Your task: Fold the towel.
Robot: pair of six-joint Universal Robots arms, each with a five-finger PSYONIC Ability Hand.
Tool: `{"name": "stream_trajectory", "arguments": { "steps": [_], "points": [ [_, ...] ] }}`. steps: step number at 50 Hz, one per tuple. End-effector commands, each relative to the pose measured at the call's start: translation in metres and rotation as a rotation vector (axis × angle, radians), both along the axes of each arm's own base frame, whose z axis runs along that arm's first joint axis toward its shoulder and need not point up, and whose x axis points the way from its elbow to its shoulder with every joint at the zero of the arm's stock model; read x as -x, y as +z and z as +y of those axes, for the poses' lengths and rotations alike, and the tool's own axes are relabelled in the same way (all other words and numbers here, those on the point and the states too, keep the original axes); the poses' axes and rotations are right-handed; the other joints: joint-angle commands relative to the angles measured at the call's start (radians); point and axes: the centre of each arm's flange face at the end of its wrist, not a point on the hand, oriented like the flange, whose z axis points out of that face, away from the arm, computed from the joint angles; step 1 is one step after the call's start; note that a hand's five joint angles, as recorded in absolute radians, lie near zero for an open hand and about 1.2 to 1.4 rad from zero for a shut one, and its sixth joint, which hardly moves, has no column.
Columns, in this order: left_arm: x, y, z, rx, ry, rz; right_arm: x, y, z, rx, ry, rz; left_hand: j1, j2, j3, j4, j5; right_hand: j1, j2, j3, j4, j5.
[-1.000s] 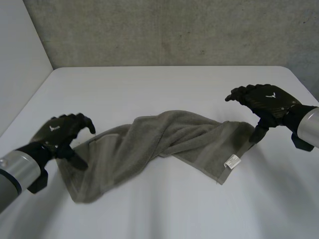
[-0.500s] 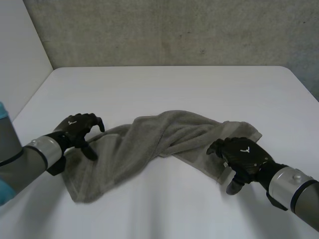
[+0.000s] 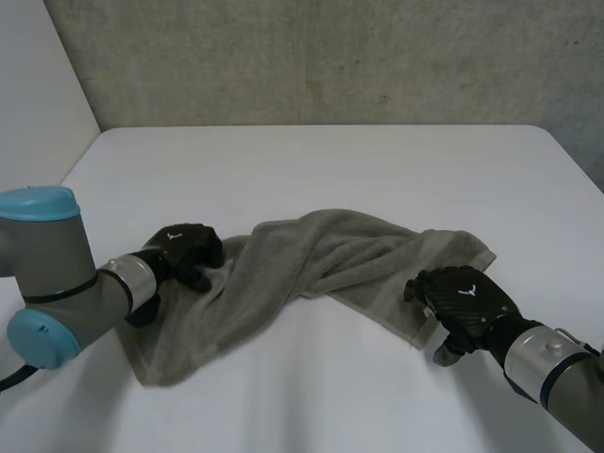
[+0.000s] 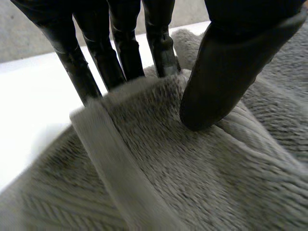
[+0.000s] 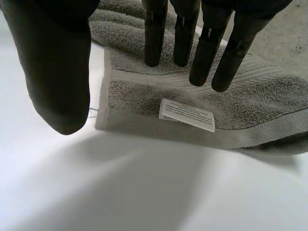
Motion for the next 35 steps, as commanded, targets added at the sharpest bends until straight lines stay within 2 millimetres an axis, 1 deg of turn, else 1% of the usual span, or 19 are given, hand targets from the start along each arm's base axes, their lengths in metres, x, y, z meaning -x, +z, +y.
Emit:
{"name": "stream_trajectory", "arguments": {
  "steps": [1,8,10,14,16,17,18,23,31,35],
  "points": [
    [-0.002,-0.001,0.008,-0.062,0.003,-0.009,-0.004,-0.009,-0.001,0.006,0.006,0.006,0.031,0.013,0.019,0.009,0.016,0.042,0.044,0.039,0.039,0.03],
    [-0.003,0.0,0.013,-0.099,0.003,-0.017,-0.009,-0.015,-0.001,0.015,0.017,0.004,0.04,0.021,0.028,0.018,0.025,0.045,0.047,0.042,0.042,0.033],
    [-0.005,0.001,0.015,-0.108,0.006,-0.019,-0.011,-0.015,0.0,0.024,0.024,0.001,0.148,0.13,0.136,0.126,0.133,0.048,0.05,0.045,0.045,0.036],
    [-0.006,0.005,0.016,-0.101,0.008,-0.016,-0.016,-0.019,0.002,0.033,0.041,0.0,0.204,0.186,0.192,0.182,0.19,0.08,0.082,0.077,0.077,0.068],
    [-0.007,0.009,0.017,-0.094,0.012,-0.015,-0.018,-0.02,0.002,0.035,0.042,0.004,0.377,0.358,0.364,0.354,0.362,0.086,0.088,0.083,0.083,0.074],
    [-0.007,0.009,0.017,-0.094,0.012,-0.015,-0.019,-0.022,0.001,0.036,0.04,0.01,0.378,0.359,0.366,0.355,0.363,0.098,0.1,0.095,0.095,0.086],
    [-0.008,0.011,0.018,-0.089,0.014,-0.014,-0.019,-0.022,0.001,0.036,0.04,0.01,0.444,0.426,0.432,0.422,0.43,0.098,0.1,0.095,0.095,0.086],
    [-0.01,0.016,0.021,-0.082,0.017,-0.012,-0.021,-0.03,-0.005,0.055,0.023,0.032,0.451,0.432,0.439,0.428,0.436,0.183,0.185,0.18,0.18,0.171],
    [-0.011,0.02,0.023,-0.079,0.025,0.001,-0.023,-0.031,-0.014,0.105,0.017,0.023,0.451,0.432,0.439,0.428,0.436,0.289,0.291,0.286,0.286,0.277],
    [-0.011,0.02,0.023,-0.086,0.034,0.013,-0.024,-0.03,-0.016,0.118,0.014,0.019,0.451,0.432,0.439,0.428,0.436,0.304,0.306,0.301,0.301,0.292]
  ]
}}
